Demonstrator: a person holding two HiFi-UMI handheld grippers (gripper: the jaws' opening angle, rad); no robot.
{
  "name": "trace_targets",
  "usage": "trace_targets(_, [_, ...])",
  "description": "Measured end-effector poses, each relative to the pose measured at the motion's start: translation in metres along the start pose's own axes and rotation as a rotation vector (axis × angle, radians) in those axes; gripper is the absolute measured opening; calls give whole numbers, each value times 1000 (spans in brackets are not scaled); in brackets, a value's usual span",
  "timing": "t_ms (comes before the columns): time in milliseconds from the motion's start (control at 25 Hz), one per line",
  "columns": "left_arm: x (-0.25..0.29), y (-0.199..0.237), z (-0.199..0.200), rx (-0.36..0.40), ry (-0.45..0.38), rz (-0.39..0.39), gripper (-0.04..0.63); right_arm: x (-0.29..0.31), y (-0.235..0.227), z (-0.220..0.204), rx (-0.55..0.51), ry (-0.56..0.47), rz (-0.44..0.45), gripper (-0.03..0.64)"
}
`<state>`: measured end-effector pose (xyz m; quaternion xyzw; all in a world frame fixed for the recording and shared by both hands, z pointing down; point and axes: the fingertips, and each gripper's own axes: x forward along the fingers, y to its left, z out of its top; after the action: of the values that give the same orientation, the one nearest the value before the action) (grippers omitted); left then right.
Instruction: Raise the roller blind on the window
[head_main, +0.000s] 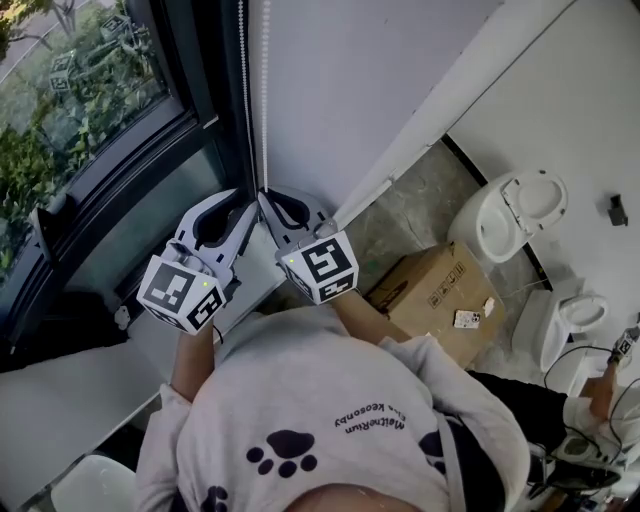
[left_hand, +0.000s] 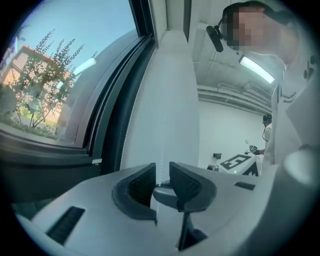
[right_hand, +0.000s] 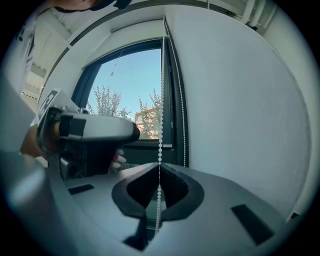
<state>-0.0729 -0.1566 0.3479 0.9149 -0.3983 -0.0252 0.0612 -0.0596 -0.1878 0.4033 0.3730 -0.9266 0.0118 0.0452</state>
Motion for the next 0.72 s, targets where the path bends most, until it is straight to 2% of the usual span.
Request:
trace_targets(480, [28, -5, 84, 149, -83, -42, 92, -3, 5, 1, 2, -3, 9, 11])
trace_targets(720, [33, -10, 115, 179, -112, -55, 84, -4, 6, 1, -6, -3, 9, 11])
